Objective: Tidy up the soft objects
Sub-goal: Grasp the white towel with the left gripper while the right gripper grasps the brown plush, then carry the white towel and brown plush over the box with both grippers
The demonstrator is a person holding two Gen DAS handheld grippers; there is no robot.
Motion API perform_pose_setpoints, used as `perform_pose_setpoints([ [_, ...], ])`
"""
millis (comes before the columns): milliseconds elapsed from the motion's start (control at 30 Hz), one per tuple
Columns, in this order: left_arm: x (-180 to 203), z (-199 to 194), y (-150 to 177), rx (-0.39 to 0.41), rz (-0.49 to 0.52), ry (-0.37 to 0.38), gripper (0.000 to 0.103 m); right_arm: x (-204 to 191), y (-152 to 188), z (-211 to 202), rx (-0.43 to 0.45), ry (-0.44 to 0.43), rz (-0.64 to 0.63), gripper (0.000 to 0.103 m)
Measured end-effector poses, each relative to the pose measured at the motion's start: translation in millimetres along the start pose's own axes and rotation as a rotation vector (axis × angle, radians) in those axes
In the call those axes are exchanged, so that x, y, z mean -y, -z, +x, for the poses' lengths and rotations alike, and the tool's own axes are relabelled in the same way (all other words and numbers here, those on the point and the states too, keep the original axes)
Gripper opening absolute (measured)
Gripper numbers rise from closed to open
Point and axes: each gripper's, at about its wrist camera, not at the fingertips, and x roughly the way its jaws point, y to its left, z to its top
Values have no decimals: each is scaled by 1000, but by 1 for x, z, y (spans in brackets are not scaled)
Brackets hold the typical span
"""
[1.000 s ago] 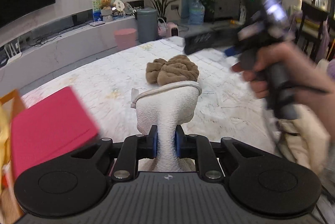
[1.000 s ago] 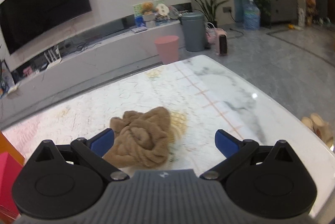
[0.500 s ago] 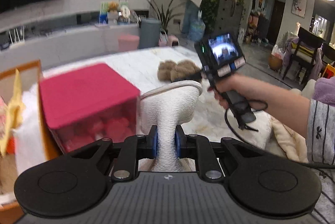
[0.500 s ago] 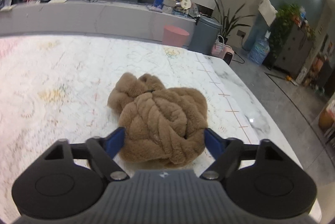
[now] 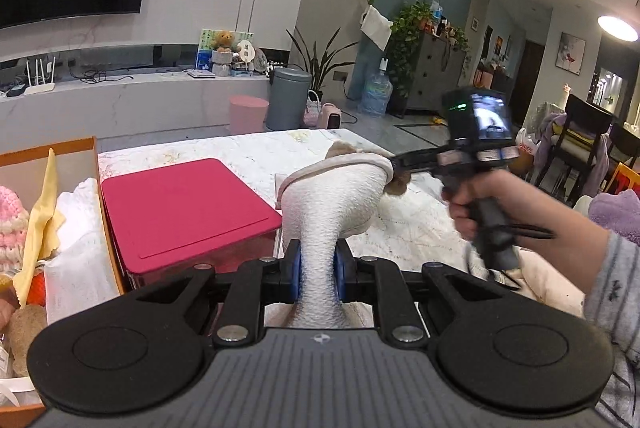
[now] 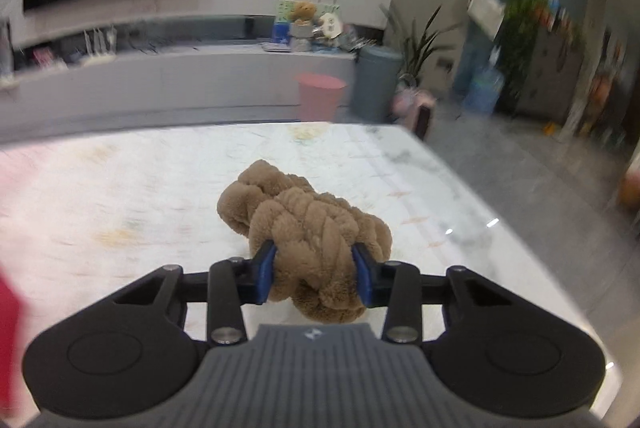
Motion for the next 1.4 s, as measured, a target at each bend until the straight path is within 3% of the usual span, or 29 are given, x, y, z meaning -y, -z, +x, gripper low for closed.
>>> perform_pose_setpoints([
  [67,-1,-3,1,3,0,-2,18,-6,3,-16,-54,-59,5,40],
  [167,-3,-10,1,17,-11,5,18,-31,25,-26,-157,-76,-78,40],
  [233,-4,-13,0,23,-14,9,18,-54,49,-20,-224,-38,-212,39],
  [300,-4,-16,-1,34,-13,7,18,-64,63,-18,-203,26,-302,38],
  [500,-12,-25,-3,53,-34,6,18,-30,46,-40,-165,104,-129,36],
  [633,-15,-23,-5,50,-46,23,18,-17,68,-21,-280,161,-135,36],
  [767,-16,-26,-7,51,-45,43,18,-16,60,-32,-268,210,-18,35],
  [833,-14,-29,-8,61,-32,40,18,-17,53,-39,-257,194,31,35],
  [1167,-15,-52,-17,134,-11,21,18,-45,43,-80,-117,197,20,35],
  [1400,-42,-78,-30,215,-77,-16,18,-80,24,-128,40,132,-25,35],
])
